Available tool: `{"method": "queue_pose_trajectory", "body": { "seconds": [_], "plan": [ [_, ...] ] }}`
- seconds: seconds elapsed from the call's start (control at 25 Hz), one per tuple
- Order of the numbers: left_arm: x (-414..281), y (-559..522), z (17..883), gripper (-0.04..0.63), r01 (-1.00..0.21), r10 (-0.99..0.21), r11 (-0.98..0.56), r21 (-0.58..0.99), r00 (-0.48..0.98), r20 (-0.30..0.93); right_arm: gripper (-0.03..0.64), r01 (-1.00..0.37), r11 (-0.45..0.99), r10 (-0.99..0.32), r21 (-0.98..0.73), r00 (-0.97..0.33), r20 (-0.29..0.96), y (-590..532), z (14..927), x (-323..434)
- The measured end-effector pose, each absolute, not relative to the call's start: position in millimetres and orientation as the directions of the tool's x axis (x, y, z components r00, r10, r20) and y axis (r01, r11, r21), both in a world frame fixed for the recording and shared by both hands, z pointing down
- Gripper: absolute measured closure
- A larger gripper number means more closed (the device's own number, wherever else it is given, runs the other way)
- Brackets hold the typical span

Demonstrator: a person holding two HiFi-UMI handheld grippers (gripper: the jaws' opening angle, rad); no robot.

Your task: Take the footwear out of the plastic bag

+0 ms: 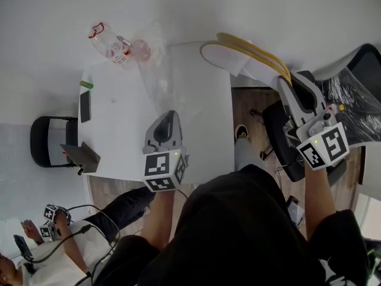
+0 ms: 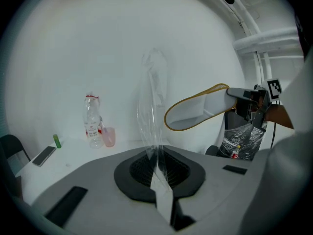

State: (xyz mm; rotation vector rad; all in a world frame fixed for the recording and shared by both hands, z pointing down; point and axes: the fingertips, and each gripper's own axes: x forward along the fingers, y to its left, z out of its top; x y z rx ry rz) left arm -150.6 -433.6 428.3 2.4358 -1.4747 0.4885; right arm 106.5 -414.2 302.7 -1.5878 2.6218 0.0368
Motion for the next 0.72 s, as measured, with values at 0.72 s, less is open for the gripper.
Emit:
{"method": "queue_pose_trajectory", "body": {
  "seconds": [0.72],
  "plan": [
    [-140.8, -435.0, 434.2, 0.565, -0.876, -0.791, -0.481, 0.025, 0.446, 0.419, 0.551, -0.871, 0.490, -0.870, -0.030, -0.487, -0.084, -414.7, 306.8, 108.4]
  ]
}}
